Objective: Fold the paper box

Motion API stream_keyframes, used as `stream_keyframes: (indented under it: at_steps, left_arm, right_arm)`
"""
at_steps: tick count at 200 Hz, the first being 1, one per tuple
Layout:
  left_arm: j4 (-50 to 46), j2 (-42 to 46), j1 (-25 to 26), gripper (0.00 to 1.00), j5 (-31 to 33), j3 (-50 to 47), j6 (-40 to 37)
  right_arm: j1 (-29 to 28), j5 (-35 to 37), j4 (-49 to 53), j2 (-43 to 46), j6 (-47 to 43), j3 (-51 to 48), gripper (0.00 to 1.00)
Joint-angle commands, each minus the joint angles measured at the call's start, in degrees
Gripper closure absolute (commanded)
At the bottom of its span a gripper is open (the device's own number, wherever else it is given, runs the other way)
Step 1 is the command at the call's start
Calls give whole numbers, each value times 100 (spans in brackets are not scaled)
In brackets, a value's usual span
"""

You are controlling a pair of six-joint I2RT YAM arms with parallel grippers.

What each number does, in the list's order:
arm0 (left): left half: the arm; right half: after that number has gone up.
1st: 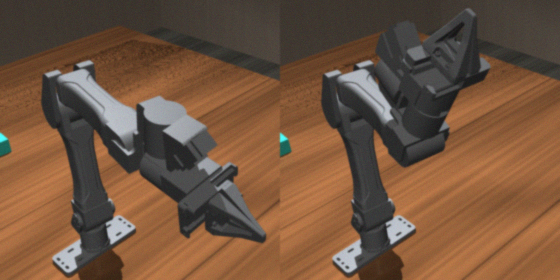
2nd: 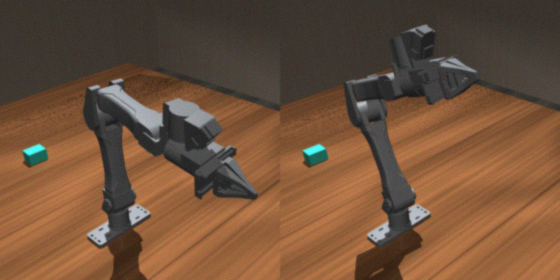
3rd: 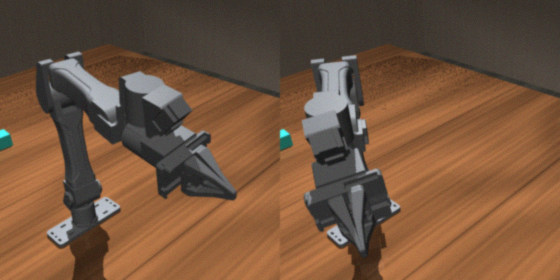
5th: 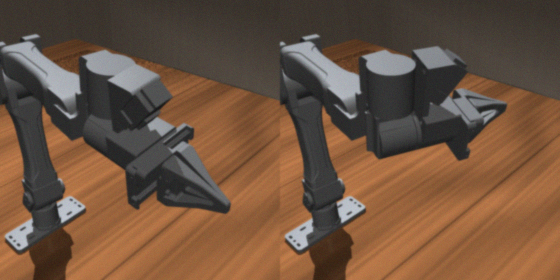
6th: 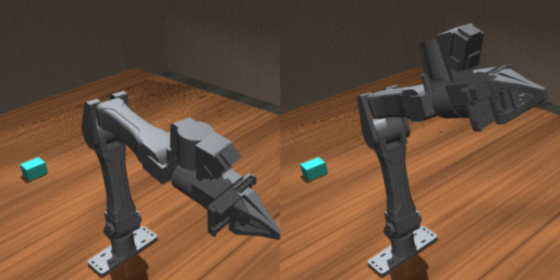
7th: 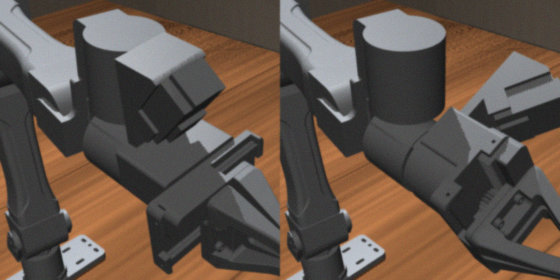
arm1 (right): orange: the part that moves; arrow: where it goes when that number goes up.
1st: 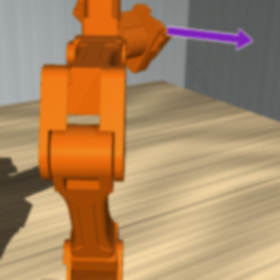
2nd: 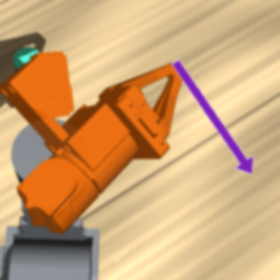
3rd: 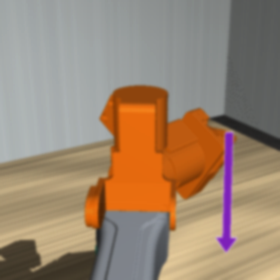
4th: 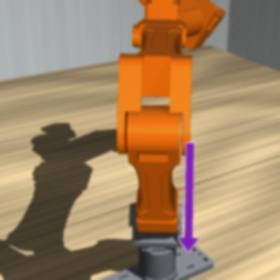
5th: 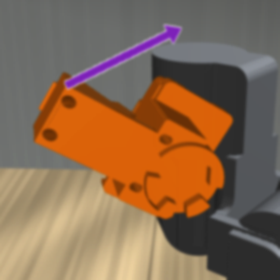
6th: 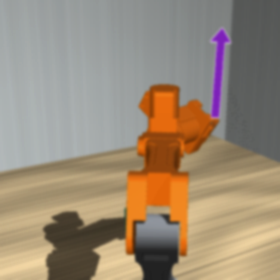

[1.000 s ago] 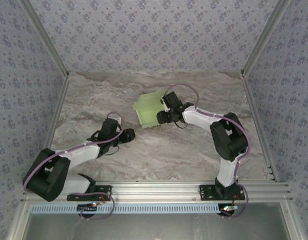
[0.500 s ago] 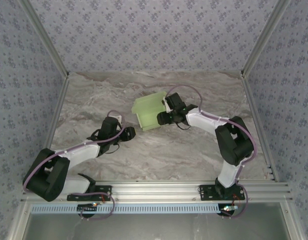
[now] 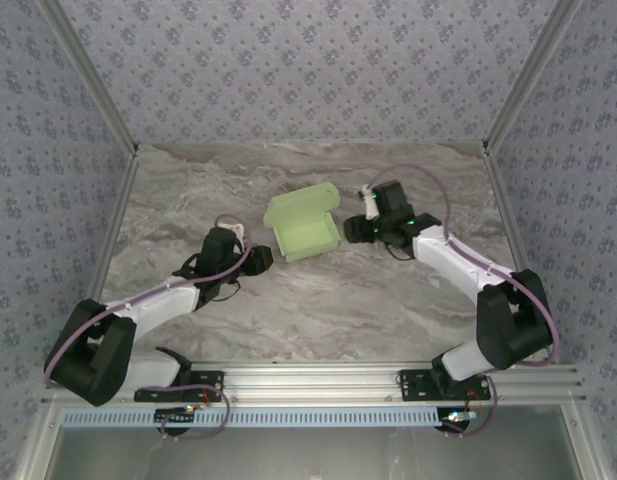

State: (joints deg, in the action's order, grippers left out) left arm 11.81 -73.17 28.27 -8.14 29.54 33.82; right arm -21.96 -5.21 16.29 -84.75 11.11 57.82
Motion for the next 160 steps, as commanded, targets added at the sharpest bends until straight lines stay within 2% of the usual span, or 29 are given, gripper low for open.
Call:
stream_keyframes:
  at_steps: [1,24,46,76,103,160]
  left_arm:
    - [111,201,34,47,-11,225,-104]
    - [82,280,29,46,-23,253,-111]
    - [17,390,32,46,-5,233,-146]
    - [-26,462,34,45,28,193,-193]
    - [-39,493,31,45,28,158,-210]
    - [-48,474,30,45,37,131,-265]
  right_arm:
    - [827,-201,273,-283,40,220,35]
    - [1454,-278,578,-1107,-38,916,35]
    - [1749,-437,965,-1921,-277,1740,35]
    - [1760,-436,1640,-2874,-698,2776,34]
    - [1756,-545,2055,-3467,-855,3328,34]
    - [1564,-876,2379,-3801,-1117,3580,35]
